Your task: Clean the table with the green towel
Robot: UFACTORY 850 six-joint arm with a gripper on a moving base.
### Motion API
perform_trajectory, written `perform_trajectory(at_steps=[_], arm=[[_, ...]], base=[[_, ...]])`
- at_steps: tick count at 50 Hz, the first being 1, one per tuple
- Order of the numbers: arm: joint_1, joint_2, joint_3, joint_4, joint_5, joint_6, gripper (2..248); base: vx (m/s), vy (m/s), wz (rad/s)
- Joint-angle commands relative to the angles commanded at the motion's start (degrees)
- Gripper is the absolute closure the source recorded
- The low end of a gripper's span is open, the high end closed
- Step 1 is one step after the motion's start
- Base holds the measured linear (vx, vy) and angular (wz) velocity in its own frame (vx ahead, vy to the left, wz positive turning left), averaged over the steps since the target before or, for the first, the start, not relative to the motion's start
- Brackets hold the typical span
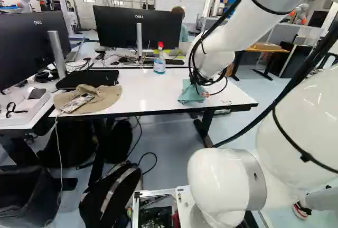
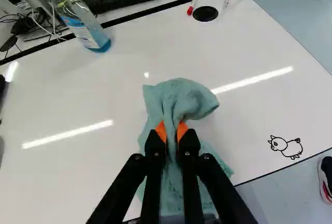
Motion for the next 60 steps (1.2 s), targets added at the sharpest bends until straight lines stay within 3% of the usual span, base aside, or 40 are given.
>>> perform_trajectory(at_steps=[60], arm=[[-12.99,-3.94,-3.61,0.00,0.00,0.00,208]], base=[[0.000,0.000,0.000]])
